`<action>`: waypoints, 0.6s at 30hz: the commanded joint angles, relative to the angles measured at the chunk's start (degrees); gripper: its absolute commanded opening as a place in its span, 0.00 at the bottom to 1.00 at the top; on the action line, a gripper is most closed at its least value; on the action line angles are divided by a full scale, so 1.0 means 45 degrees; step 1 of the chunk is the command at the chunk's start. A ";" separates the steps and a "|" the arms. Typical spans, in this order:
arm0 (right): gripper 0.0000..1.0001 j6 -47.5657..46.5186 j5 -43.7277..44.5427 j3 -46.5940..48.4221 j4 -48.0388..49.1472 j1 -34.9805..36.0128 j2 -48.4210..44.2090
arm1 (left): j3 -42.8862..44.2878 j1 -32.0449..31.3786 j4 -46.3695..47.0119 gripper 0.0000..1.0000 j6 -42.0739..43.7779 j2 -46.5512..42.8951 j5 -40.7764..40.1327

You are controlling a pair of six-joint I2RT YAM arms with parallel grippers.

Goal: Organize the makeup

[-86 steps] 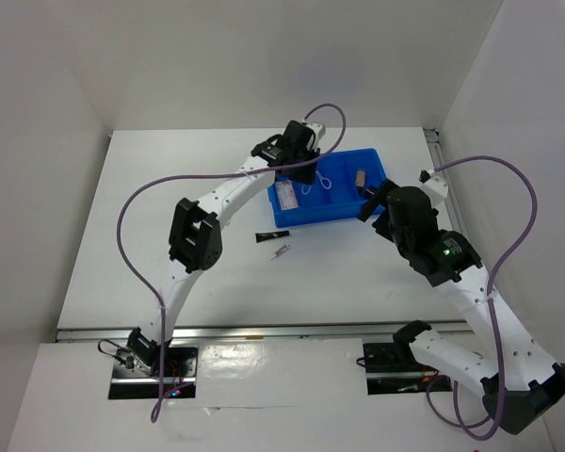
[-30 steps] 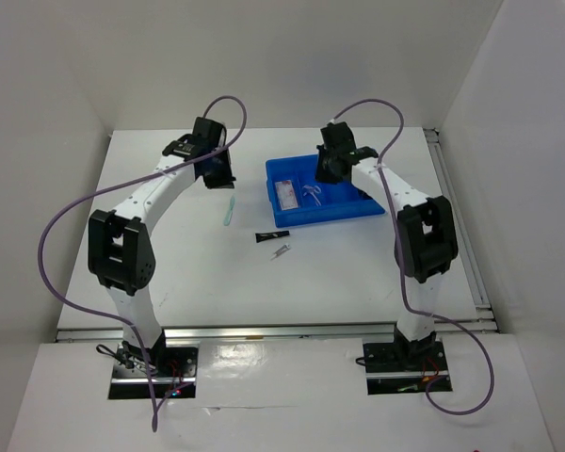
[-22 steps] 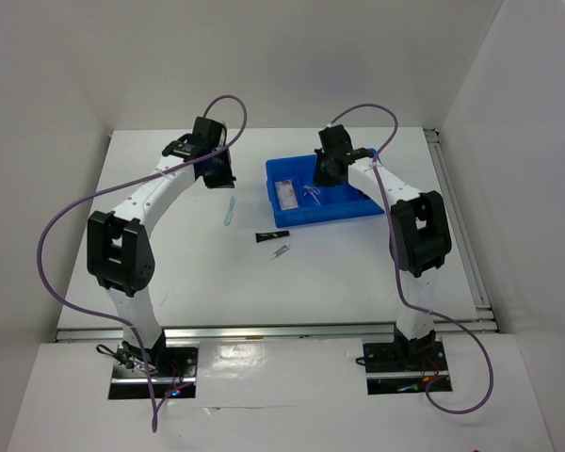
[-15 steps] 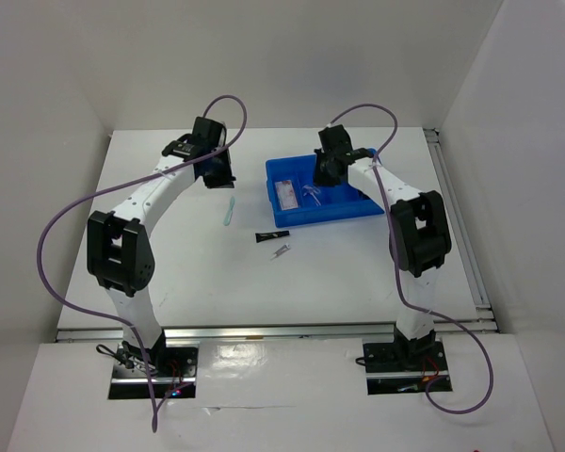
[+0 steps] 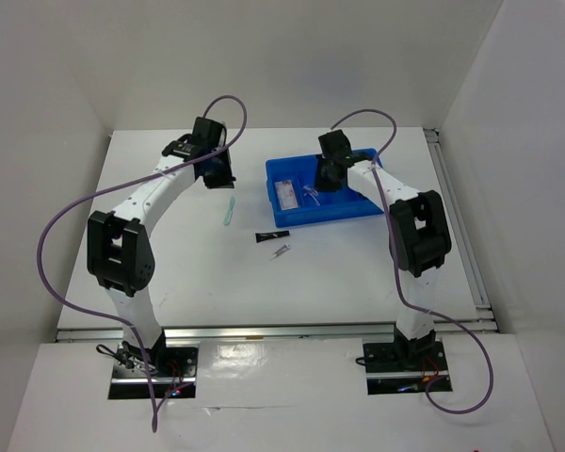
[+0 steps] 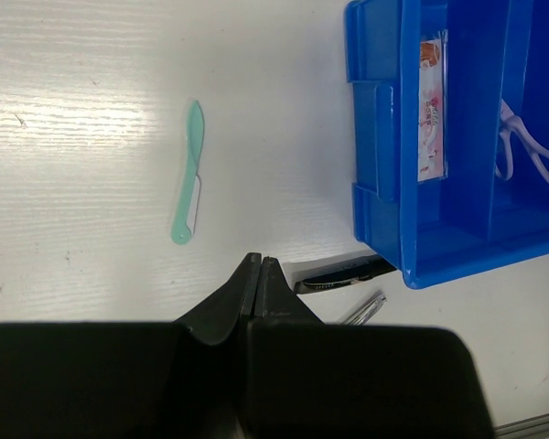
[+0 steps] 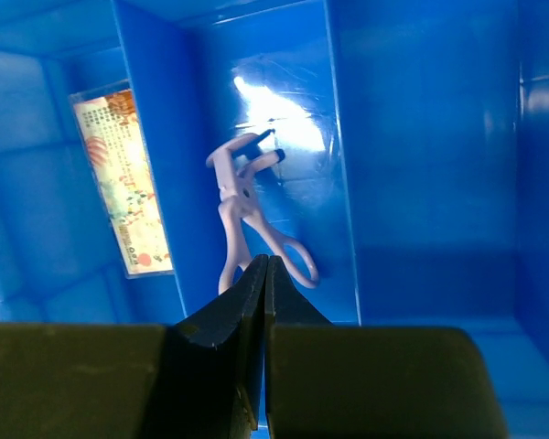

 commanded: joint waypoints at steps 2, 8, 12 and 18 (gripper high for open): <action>0.04 -0.0069 0.0329 -0.0066 0.0190 -0.0046 -0.0189 | -0.0183 0.0032 -0.0013 0.00 0.0285 -0.0063 0.0110; 0.04 -0.0186 0.0583 0.1046 -0.0258 -0.0046 -0.0189 | -0.0183 0.0032 -0.0013 0.00 0.0285 0.0171 0.0227; 0.20 -0.0186 0.1031 0.1301 -0.0376 -0.0046 -0.0891 | -0.0183 0.0032 0.0103 0.12 0.0285 0.0501 0.0111; 0.44 0.0088 0.1675 0.1184 -0.0259 -0.0046 -0.2743 | 0.0537 0.0032 -0.0306 0.47 0.0285 0.1966 -0.0592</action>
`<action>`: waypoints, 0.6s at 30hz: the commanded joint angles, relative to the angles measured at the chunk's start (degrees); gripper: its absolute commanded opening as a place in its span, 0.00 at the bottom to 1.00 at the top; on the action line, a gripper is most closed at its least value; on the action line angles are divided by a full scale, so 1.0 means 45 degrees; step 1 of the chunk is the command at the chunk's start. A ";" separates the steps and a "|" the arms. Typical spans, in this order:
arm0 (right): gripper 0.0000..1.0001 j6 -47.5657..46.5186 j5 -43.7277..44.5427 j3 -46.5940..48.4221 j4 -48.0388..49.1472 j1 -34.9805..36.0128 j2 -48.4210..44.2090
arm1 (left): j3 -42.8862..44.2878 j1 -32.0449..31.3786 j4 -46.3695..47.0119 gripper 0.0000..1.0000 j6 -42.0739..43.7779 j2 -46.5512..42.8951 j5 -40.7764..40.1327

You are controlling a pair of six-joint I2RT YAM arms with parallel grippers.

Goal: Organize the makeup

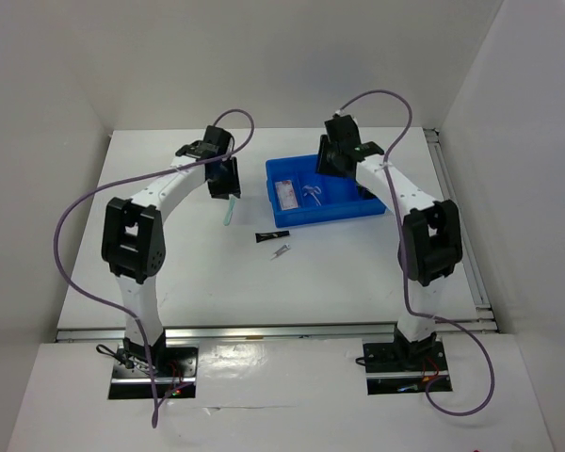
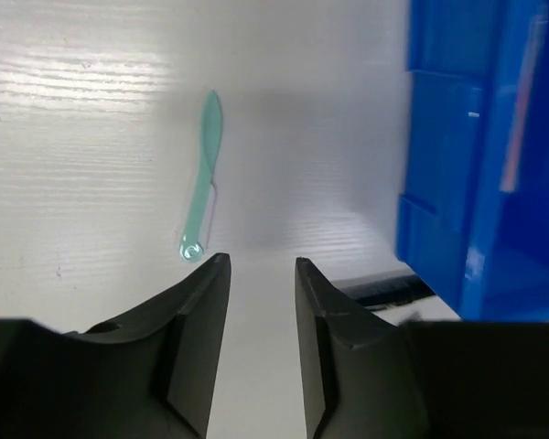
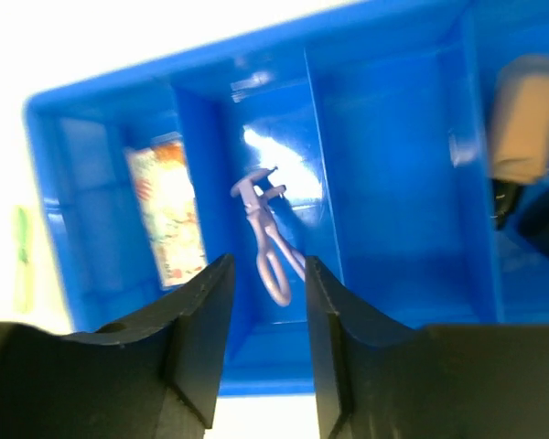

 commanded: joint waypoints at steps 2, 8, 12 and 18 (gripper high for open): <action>0.46 0.0141 0.0661 0.0489 0.0081 -0.0046 -0.2306 | 0.0592 0.0032 -0.0296 0.48 0.0236 0.1367 -0.0671; 0.48 0.0259 0.0779 -0.0271 0.0081 -0.0046 -0.4162 | 0.1549 0.0032 -0.0550 0.70 0.0236 0.2754 -0.0926; 0.48 0.0259 0.0779 -0.0701 -0.0289 -0.0046 -0.4924 | 0.1824 0.0032 -0.0784 0.73 0.0119 0.3438 -0.1784; 0.49 0.0376 0.0896 -0.1110 -0.0583 -0.0046 -0.5159 | 0.1590 0.0032 -0.0667 0.64 -0.0018 0.4004 -0.2078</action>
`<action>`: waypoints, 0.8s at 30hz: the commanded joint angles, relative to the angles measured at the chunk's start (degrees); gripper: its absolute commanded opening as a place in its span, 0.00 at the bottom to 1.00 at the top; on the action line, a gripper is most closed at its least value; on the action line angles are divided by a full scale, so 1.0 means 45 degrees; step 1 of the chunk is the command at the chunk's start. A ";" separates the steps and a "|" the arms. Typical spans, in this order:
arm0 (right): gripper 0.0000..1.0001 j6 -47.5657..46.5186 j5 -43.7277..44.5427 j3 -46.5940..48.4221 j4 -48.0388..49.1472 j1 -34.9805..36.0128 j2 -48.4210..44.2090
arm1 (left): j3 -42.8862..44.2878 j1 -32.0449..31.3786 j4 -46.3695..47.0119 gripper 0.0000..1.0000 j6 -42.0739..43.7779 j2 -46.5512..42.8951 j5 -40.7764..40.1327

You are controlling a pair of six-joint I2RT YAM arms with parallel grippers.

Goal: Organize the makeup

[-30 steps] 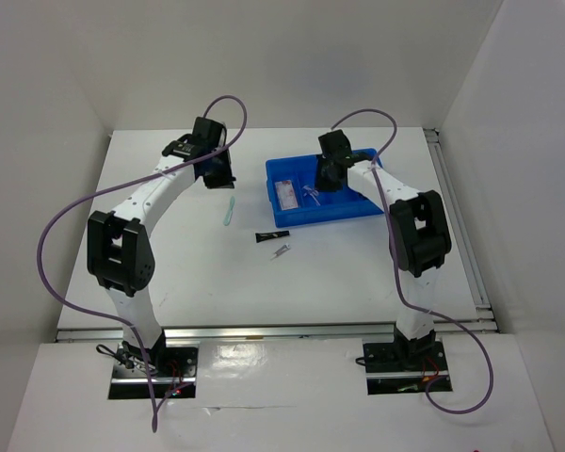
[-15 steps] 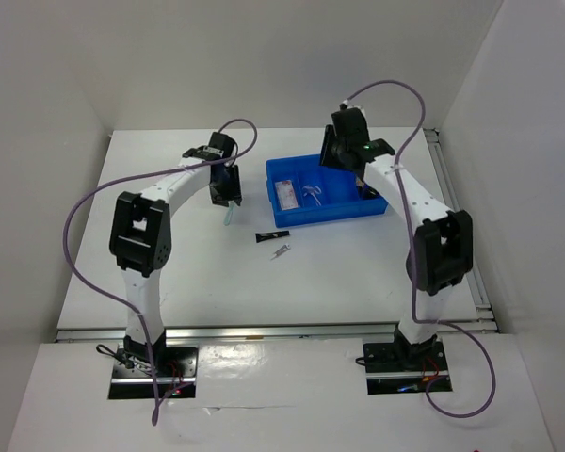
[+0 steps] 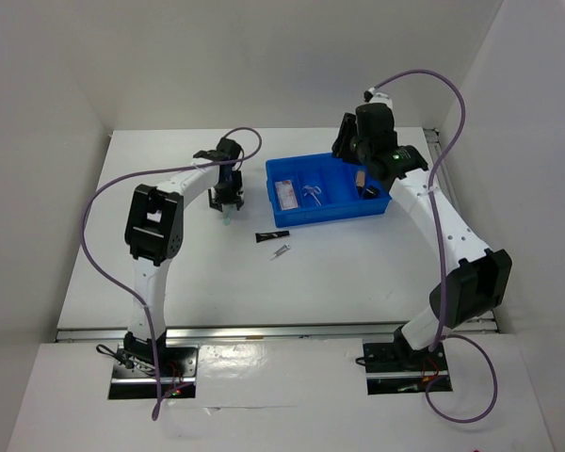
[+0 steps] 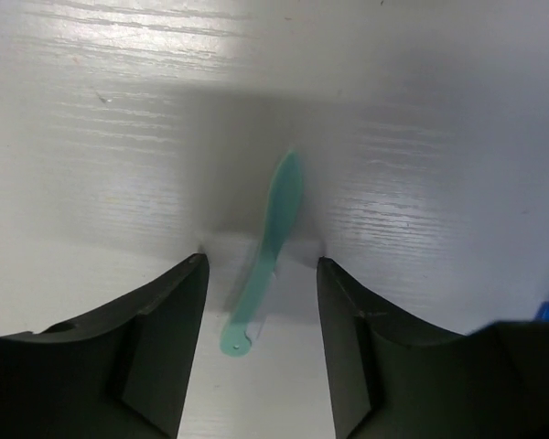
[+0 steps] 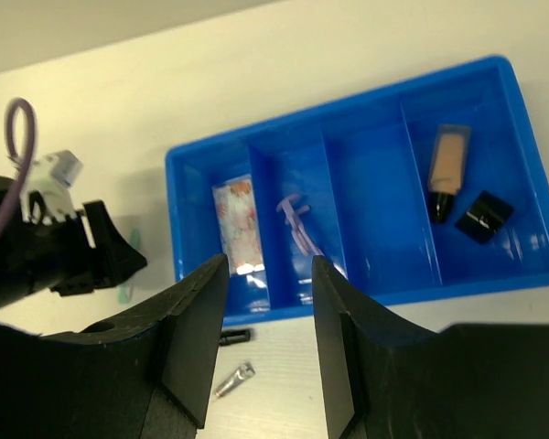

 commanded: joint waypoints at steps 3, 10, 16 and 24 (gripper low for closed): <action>0.49 0.0138 0.0230 -0.0506 -0.0476 -0.0046 -0.0323 | -0.0060 0.0149 0.0162 0.50 -0.0149 0.0572 -0.0057; 0.49 0.0255 0.0230 -0.0623 -0.0476 -0.0046 -0.0323 | -0.0045 0.0149 0.0204 0.01 -0.0266 0.0456 -0.0056; 0.49 0.0371 0.0230 -0.0857 -0.0592 -0.0046 -0.0577 | 0.0132 0.0149 -0.0148 0.00 -0.0266 -0.1530 -0.0175; 0.49 0.0626 0.0602 -0.1229 -0.0711 -0.0046 -0.1317 | 0.0793 -0.0474 0.1786 0.00 -0.0129 -0.3395 0.4742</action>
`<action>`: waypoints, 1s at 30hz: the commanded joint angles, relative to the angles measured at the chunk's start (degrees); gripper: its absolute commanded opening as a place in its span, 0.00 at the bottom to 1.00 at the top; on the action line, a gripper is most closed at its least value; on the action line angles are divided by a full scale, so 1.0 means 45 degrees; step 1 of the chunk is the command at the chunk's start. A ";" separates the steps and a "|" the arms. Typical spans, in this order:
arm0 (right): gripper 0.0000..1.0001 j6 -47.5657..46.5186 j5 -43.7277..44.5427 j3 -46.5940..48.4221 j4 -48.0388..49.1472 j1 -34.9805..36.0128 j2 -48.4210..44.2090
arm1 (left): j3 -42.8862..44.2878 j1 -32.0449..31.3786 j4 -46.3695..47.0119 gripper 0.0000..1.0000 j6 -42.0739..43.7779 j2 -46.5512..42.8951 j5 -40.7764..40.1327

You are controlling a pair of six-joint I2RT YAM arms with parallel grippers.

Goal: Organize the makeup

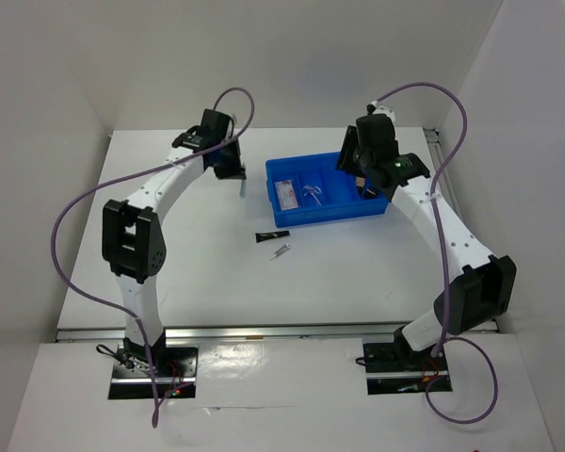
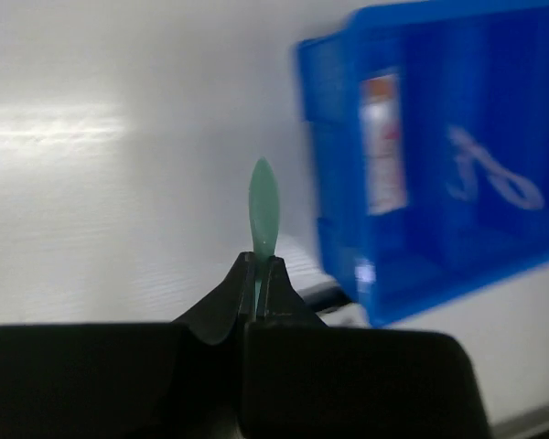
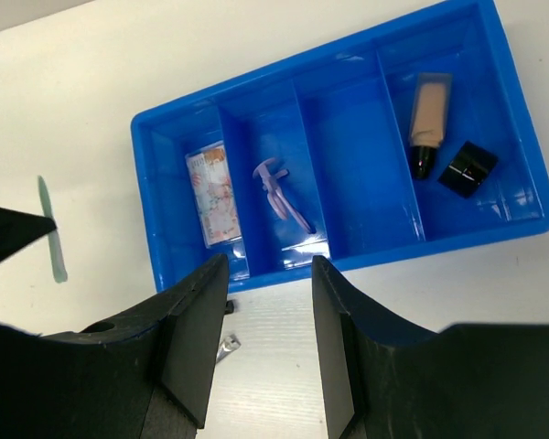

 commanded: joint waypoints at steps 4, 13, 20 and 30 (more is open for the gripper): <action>0.49 0.0433 0.0491 -0.0302 -0.0274 -0.0046 -0.1467 | 0.2862 -0.1266 0.1637 0.00 -0.0427 0.0579 0.3947; 0.49 0.1293 0.0959 -0.2234 -0.0548 -0.0046 -0.4239 | 0.5873 -0.2145 0.4565 0.00 -0.2790 0.4231 0.6819; 0.49 0.1410 0.1311 -0.2802 -0.1504 -0.0163 -0.5140 | 0.6381 -0.2283 0.6286 0.00 -0.4179 0.5483 0.7270; 0.49 0.1527 0.1076 -0.3154 -0.1662 -0.0163 -0.5140 | 0.6421 -0.2400 0.6247 0.37 -0.4432 0.5915 0.6997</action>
